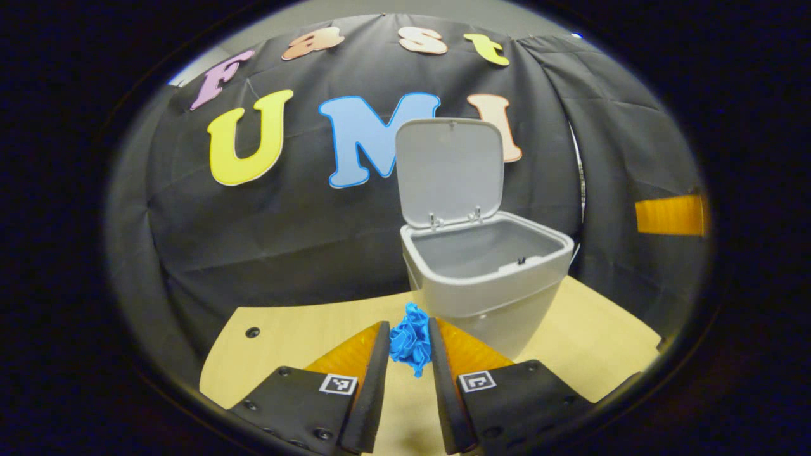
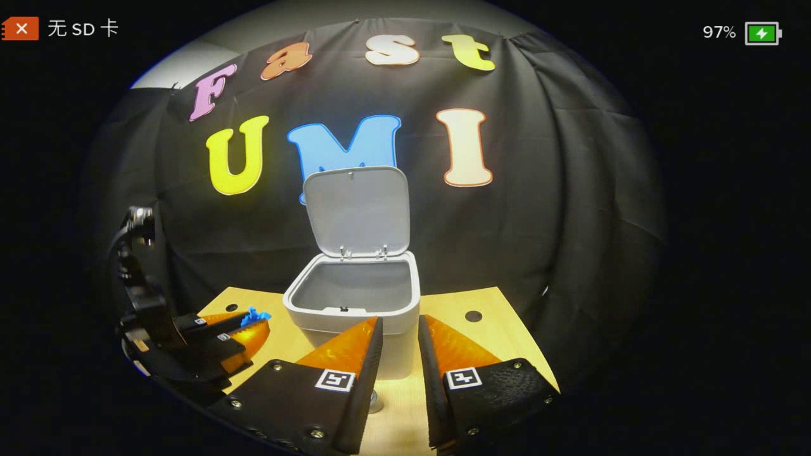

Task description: Press the lid of the desktop garbage bin to open it, pick up the crumpled paper on the desktop and throw it into the bin, then pick up the pop can on the desktop and drop it into the bin, and finally close the garbage bin lid.

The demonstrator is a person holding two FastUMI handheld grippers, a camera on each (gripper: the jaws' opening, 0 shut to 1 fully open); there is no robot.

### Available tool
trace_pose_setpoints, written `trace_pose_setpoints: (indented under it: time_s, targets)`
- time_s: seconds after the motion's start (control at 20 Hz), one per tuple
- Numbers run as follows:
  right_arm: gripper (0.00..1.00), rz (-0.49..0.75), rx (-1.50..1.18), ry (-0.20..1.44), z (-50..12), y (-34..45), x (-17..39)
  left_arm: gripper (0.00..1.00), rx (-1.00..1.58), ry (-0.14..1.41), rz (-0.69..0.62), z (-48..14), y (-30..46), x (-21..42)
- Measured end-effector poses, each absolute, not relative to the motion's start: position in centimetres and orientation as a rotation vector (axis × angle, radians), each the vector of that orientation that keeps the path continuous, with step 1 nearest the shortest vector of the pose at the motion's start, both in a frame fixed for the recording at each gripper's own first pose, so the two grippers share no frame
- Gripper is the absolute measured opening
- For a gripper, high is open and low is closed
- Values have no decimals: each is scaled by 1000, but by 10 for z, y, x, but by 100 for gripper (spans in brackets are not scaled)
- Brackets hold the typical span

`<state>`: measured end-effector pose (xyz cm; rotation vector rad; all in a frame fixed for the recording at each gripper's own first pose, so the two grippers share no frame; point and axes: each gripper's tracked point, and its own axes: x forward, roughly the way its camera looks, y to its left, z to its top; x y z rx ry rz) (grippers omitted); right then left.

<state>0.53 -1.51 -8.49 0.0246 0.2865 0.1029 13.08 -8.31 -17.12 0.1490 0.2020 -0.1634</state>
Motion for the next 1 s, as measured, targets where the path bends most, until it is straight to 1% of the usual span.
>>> trace_pose_setpoints:
  time_s: [0.2,0.3,0.35,0.5,0.55,0.6,0.8,0.9,0.95,1.0]
  targets:
    - [38,55,59,286,-89,-38,-6,46,141,156,-187,-141,-107,156]
    - [38,29,72,290,-93,-51,-14,41,143,142,-198,-134,-118,170]
    - [38,17,77,292,-94,-56,-18,44,144,140,-200,-133,-123,178]
    - [38,-25,91,297,-99,-75,-30,46,162,124,-195,-132,-132,199]
    - [38,-36,95,300,-100,-80,-33,41,171,120,-194,-132,-133,205]
    - [38,-49,96,302,-102,-86,-37,44,181,124,-193,-135,-135,210]
    - [38,-80,108,306,-105,-98,-45,96,167,135,-215,-142,-146,214]
    - [38,-78,110,309,-107,-98,-44,98,158,139,-212,-143,-145,211]
    - [38,-72,109,312,-107,-95,-43,91,153,142,-209,-143,-144,211]
    - [38,-63,107,315,-109,-92,-42,91,149,145,-204,-142,-141,209]
